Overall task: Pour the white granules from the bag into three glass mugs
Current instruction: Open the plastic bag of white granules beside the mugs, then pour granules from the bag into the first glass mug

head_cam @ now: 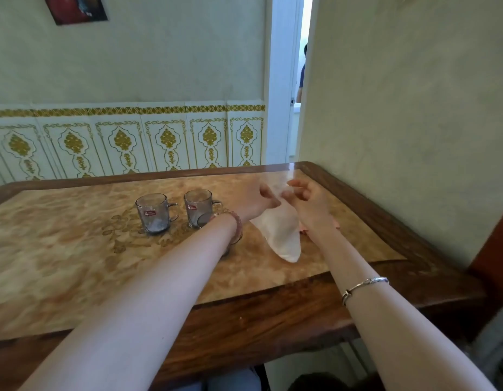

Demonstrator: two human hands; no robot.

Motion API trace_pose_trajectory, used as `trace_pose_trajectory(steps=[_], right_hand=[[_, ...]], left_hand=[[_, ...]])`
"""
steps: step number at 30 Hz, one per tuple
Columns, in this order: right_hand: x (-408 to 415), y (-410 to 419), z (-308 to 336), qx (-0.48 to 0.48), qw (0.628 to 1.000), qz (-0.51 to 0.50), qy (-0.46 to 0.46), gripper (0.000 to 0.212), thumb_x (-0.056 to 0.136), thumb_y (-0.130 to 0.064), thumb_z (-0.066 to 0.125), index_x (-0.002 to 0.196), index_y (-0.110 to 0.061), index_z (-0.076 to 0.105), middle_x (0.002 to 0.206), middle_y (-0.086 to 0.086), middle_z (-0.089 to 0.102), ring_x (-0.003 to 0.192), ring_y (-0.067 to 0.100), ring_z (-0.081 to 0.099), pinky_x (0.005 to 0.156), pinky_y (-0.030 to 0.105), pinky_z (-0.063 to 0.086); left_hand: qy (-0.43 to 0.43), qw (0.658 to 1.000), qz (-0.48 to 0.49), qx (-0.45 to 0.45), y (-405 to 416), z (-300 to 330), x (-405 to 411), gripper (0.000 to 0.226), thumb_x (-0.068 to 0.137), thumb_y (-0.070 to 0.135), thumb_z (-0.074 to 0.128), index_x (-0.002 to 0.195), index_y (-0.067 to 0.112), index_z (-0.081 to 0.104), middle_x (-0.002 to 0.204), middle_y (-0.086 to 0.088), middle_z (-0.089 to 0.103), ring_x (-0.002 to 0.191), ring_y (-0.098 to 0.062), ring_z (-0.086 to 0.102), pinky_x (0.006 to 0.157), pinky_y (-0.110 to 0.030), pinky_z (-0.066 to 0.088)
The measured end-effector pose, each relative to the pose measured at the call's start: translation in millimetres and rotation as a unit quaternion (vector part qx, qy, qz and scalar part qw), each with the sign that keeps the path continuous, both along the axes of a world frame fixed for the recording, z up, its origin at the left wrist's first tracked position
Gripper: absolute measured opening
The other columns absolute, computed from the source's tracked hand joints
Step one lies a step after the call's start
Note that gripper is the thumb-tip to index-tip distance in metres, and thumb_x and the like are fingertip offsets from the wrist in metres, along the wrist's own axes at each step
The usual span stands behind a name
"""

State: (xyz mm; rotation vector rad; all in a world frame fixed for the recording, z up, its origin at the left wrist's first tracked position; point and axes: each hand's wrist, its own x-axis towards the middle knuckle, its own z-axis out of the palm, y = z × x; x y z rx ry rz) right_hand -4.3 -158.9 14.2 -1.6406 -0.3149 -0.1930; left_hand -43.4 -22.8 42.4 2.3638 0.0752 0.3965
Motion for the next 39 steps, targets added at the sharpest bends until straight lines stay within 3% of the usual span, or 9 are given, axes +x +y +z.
trace_pose_trajectory(steps=[4, 10, 12, 14, 17, 26, 30, 36, 39], right_hand=[[-17.5, -8.5, 7.6, 0.021, 0.999, 0.009, 0.023, 0.024, 0.083, -0.014, 0.075, 0.105, -0.015, 0.064, 0.087, -0.007, 0.067, 0.089, 0.012, 0.066, 0.084, 0.028, 0.053], [-43.5, -19.0, -4.7, -0.057, 0.99, 0.067, 0.112, 0.08, 0.069, -0.05, 0.083, 0.13, -0.011, 0.049, 0.129, -0.003, 0.058, 0.108, 0.012, 0.057, 0.074, 0.013, 0.052], [-47.8, -19.2, -20.1, -0.053, 0.974, 0.139, 0.17, 0.104, 0.049, -0.06, 0.09, 0.134, -0.014, 0.049, 0.134, 0.002, 0.06, 0.113, 0.019, 0.062, 0.09, 0.034, 0.057], [-58.5, -16.7, -31.1, 0.002, 0.951, 0.207, 0.23, 0.096, 0.052, -0.044, 0.093, 0.133, -0.017, 0.05, 0.129, 0.006, 0.063, 0.113, 0.026, 0.063, 0.097, 0.047, 0.052], [-74.9, -8.2, -44.7, 0.07, 0.918, 0.269, 0.284, 0.07, 0.07, -0.024, 0.081, 0.131, -0.012, 0.049, 0.122, 0.008, 0.064, 0.117, 0.028, 0.06, 0.106, 0.042, 0.044], [-84.0, 27.8, -45.1, 0.395, 0.821, 0.255, 0.323, 0.088, 0.05, -0.025, 0.092, 0.126, -0.008, 0.051, 0.134, 0.018, 0.054, 0.116, 0.03, 0.055, 0.099, 0.035, 0.049], [-81.3, 43.5, -41.0, 0.409, 0.826, 0.232, 0.311, 0.06, 0.068, -0.029, 0.073, 0.12, -0.011, 0.05, 0.132, 0.017, 0.052, 0.121, 0.031, 0.052, 0.107, 0.04, 0.043], [-73.6, 58.7, -37.3, 0.45, 0.816, 0.247, 0.267, 0.061, 0.069, -0.034, 0.074, 0.118, -0.01, 0.048, 0.131, 0.023, 0.054, 0.13, 0.036, 0.049, 0.113, 0.046, 0.037], [-62.6, 62.2, -33.3, 0.447, 0.831, 0.258, 0.208, 0.088, 0.057, -0.038, 0.088, 0.13, -0.01, 0.047, 0.137, 0.02, 0.055, 0.123, 0.034, 0.058, 0.108, 0.044, 0.043]], left_hand=[[-0.042, 0.998, 0.025, 0.046, -3.8, 8.0, -16.0, 0.008, 0.073, 0.034, 0.078, 0.071, 0.026, 0.075, 0.073, 0.011, 0.068, 0.072, -0.007, 0.062, 0.068, -0.022, 0.048], [-0.074, 0.996, 0.049, 0.024, -5.7, 19.9, -39.4, 0.005, 0.077, 0.025, 0.075, 0.073, 0.025, 0.075, 0.071, 0.012, 0.067, 0.077, -0.011, 0.066, 0.081, -0.037, 0.056], [-0.084, 0.995, 0.053, 0.005, -4.3, 23.6, -45.7, 0.006, 0.078, 0.024, 0.075, 0.081, 0.019, 0.077, 0.074, 0.009, 0.069, 0.074, -0.011, 0.064, 0.081, -0.037, 0.057], [-0.091, 0.994, 0.061, -0.004, -1.7, 27.8, -50.8, 0.01, 0.079, 0.025, 0.075, 0.086, 0.017, 0.077, 0.082, 0.004, 0.072, 0.08, -0.012, 0.066, 0.082, -0.034, 0.056], [-0.105, 0.991, 0.074, -0.031, 2.8, 35.1, -58.7, 0.014, 0.079, 0.026, 0.075, 0.089, 0.016, 0.076, 0.086, 0.004, 0.071, 0.084, -0.012, 0.066, 0.082, -0.031, 0.055], [-0.116, 0.975, 0.059, -0.183, 33.0, 45.8, -76.7, 0.014, 0.075, 0.017, 0.079, 0.088, 0.012, 0.075, 0.086, 0.002, 0.071, 0.088, -0.012, 0.066, 0.083, -0.023, 0.052], [-0.119, 0.965, 0.042, -0.231, 46.0, 49.2, -79.9, 0.015, 0.075, 0.016, 0.079, 0.089, 0.011, 0.074, 0.084, 0.004, 0.071, 0.082, -0.008, 0.066, 0.079, -0.02, 0.052], [-0.13, 0.958, 0.035, -0.253, 65.0, 44.7, -77.4, 0.009, 0.076, 0.017, 0.079, 0.082, 0.013, 0.075, 0.079, 0.003, 0.072, 0.076, -0.008, 0.066, 0.08, -0.022, 0.054], [-0.127, 0.954, 0.039, -0.268, 79.0, 30.5, -72.4, 0.016, 0.076, 0.02, 0.079, 0.085, 0.007, 0.075, 0.08, -0.008, 0.074, 0.076, -0.014, 0.067, 0.079, -0.027, 0.056]])
